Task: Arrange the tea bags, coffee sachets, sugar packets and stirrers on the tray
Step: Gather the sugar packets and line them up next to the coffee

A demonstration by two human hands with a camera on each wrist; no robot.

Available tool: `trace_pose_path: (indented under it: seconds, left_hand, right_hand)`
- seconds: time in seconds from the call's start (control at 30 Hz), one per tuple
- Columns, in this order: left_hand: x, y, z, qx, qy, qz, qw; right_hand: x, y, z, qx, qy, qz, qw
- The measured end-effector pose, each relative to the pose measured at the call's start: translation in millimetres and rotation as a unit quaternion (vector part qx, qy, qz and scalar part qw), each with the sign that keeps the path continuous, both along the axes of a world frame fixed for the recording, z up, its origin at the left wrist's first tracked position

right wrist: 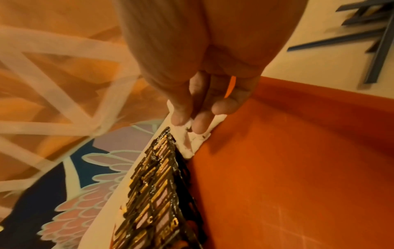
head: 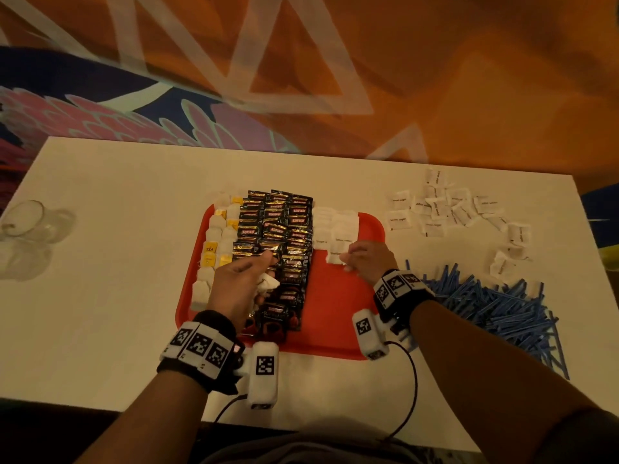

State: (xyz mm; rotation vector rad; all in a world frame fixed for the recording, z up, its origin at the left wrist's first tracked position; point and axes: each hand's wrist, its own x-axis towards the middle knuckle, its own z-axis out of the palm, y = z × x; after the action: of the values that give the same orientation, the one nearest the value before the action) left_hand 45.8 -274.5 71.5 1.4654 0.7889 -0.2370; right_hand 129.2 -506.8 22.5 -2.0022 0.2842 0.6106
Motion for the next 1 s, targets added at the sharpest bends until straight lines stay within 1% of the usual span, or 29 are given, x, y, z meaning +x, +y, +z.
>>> trace_pose_path:
  seconds: [0.1,0.2,0.33,0.4,0.5,0.63,0.73,0.77,0.9,1.0]
  left_hand:
    - [-4,9,-5,-0.011,0.013,0.001,1.0]
    - [-7,17,-12,-0.01,0.023,0.004,1.0]
    - [-10,23,-20,-0.017,0.032,0.017,0.999]
    - [-11,25,-22,-0.02,0.033,0.013,0.999]
    - [-12,28,-24,-0.025,0.037,0.006,0.999]
    - [-12,27,-25,-0.029,0.04,0.009,0.999]
    - [-11,26,-24,-0.038,0.036,0.009,0.999]
    - [-11,26,-24,-0.04,0.034,0.008,0.999]
    - [-11,25,-25,-0.037,0.034,0.007,0.999]
    - [-9,22,-22,-0.046,0.043,0.007,0.998]
  right_hand:
    - [10,6,-12,0.017,0.016,0.014,1.0]
    - [18,12,-26,0.03,0.034,0.002,0.999]
    - [23,19,-43,-0.01,0.044,-0.008,0.999]
    - [24,23,-47,-0.034,0.041,-0.028,0.998]
    - [26,28,-48,-0.064,0.03,-0.033,0.997]
    - [27,29,-47,-0.073,0.033,-0.028,0.996]
    - [26,29,-49,-0.064,0.035,-0.035,0.997]
    - [26,30,-50,-0.072,0.03,-0.039,0.996]
    - [23,31,-56,-0.153,0.012,-0.049,0.987]
    - [20,26,-52,-0.17,0.009,-0.054,0.984]
